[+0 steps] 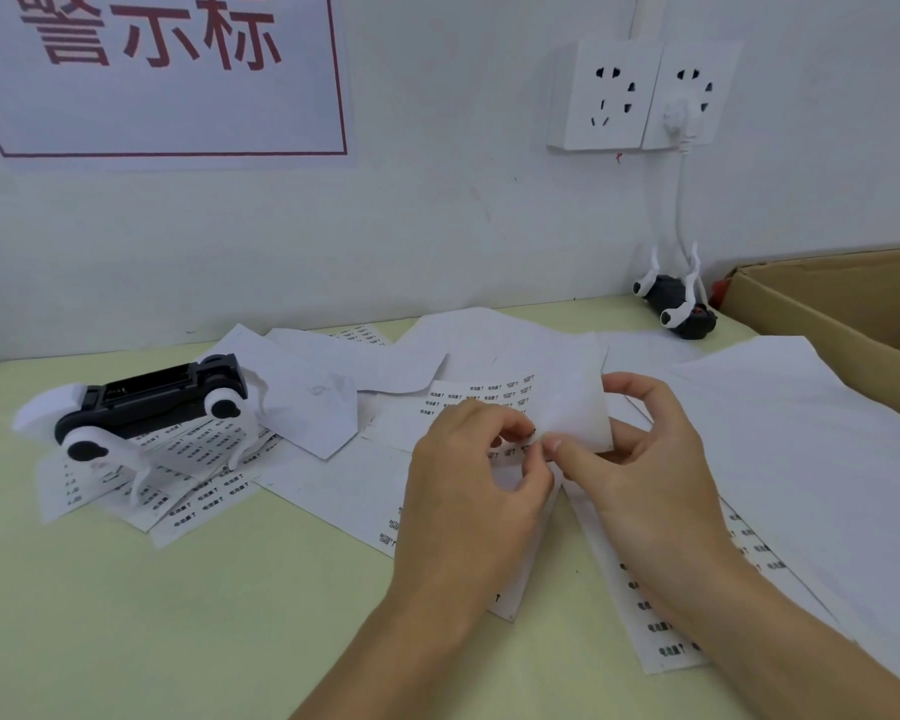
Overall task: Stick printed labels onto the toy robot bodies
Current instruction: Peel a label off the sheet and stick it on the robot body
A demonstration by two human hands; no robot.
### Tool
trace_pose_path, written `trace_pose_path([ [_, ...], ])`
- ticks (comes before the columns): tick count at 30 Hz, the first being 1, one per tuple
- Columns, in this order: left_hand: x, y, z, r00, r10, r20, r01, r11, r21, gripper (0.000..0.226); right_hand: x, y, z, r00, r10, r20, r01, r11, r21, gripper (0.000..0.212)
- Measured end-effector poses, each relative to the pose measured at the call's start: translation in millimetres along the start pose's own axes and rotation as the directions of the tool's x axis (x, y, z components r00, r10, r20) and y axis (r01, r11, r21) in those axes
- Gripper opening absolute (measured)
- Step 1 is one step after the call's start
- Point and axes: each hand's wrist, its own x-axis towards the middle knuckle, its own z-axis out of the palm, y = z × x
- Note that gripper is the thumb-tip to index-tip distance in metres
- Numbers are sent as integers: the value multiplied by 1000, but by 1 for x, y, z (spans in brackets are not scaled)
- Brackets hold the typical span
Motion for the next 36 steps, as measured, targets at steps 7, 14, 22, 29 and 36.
trace_pose_path([
  [7, 0, -2, 0, 1000, -14, 18, 14, 1000, -11, 5, 1, 4, 0, 995, -97, 6, 97, 994, -56, 52],
  [14, 0, -5, 1, 998, -50, 45, 51, 999, -9, 5, 2, 5, 1, 993, -117, 21, 119, 985, -122, 54],
  [22, 0, -4, 1, 994, -108, 10, 108, 993, -40, 9, 1, 6, 3, 992, -123, 39, 127, 985, -114, 54],
  [29, 3, -6, 1, 977, -209, 42, 213, 969, -126, 13, 3, 7, 5, 991, -125, 39, 128, 987, -93, 52],
  [36, 5, -7, 1, 964, -252, 81, 263, 951, -165, 14, 2, 8, 4, 991, -128, 40, 131, 988, -87, 51],
])
